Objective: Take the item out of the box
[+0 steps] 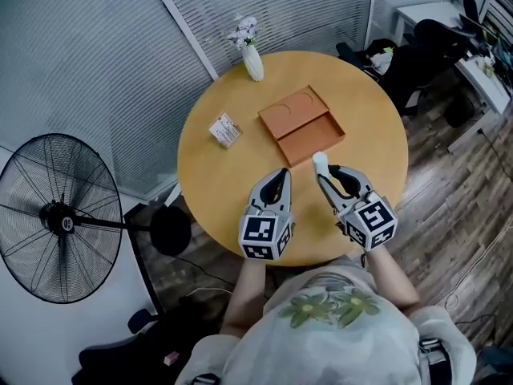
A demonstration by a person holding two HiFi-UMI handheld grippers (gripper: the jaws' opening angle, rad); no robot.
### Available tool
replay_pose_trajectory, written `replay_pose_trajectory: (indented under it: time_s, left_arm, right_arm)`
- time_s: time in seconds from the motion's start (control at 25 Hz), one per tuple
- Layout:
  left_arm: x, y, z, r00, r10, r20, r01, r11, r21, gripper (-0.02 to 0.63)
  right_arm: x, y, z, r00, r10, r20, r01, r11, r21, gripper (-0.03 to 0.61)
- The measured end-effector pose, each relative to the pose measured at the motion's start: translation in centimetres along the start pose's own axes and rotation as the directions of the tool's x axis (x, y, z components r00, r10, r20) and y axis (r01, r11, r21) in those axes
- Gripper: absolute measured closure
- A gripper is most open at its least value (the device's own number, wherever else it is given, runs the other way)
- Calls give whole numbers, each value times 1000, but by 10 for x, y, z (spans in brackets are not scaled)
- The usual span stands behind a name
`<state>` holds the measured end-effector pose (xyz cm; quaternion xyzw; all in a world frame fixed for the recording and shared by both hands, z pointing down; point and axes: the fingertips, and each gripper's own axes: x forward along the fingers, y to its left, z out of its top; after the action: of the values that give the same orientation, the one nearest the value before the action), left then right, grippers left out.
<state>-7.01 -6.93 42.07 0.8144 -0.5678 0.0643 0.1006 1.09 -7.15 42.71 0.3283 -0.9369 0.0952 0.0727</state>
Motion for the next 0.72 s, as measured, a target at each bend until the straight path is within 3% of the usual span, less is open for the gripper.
replay_pose_trajectory:
  time_s: [0.72]
  left_arm:
    - [-18, -7, -3, 1000, 4, 6, -4, 1000, -11, 612]
  right_arm:
    - [-15, 18, 2, 1000, 14, 12, -14, 1000, -8, 471]
